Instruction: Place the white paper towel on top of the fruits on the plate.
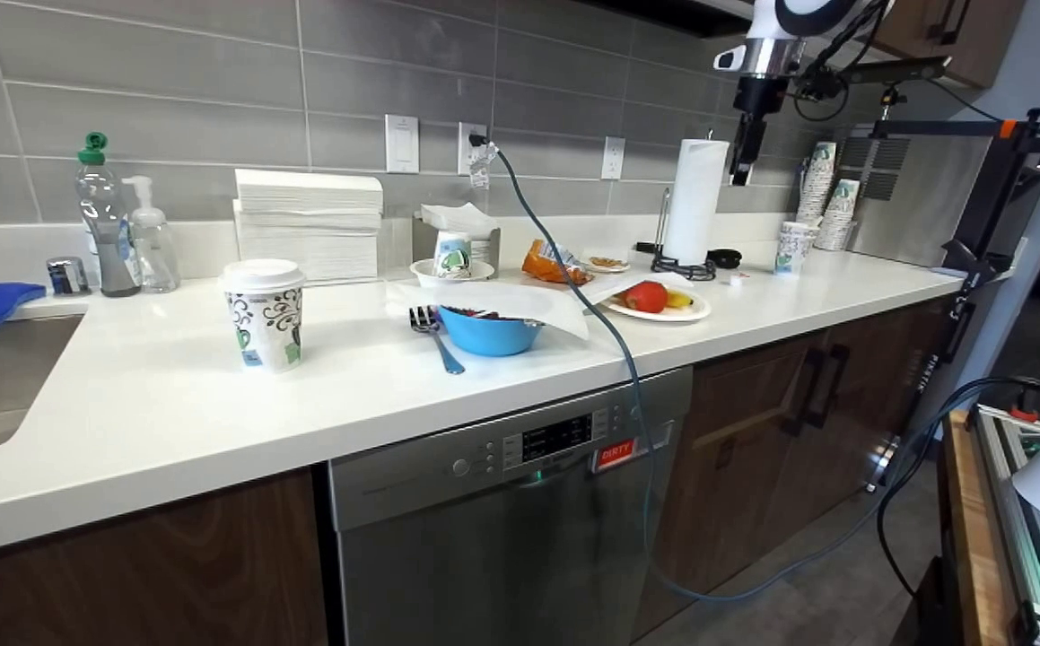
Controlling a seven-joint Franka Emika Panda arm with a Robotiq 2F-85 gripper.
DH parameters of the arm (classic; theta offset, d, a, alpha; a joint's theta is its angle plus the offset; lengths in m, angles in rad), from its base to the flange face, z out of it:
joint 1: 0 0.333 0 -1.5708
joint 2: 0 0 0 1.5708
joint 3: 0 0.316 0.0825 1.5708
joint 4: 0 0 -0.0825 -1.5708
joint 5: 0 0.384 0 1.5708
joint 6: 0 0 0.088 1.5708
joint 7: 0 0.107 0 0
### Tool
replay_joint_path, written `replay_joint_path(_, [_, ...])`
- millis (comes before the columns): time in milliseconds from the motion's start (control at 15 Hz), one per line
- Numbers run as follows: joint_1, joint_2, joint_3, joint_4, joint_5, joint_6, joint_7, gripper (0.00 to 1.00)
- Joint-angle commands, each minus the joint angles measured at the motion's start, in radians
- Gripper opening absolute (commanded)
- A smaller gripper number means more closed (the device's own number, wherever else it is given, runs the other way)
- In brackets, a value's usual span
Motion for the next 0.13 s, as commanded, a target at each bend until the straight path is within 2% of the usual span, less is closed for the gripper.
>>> replay_joint_path(0, [-0.018, -0.03, 0.022, 0.0, -0.01, -0.019, 0.016, 1.0])
replay_joint_path(67, [-0.017, -0.052, 0.023, -0.004, -0.015, -0.029, 0.022, 1.0])
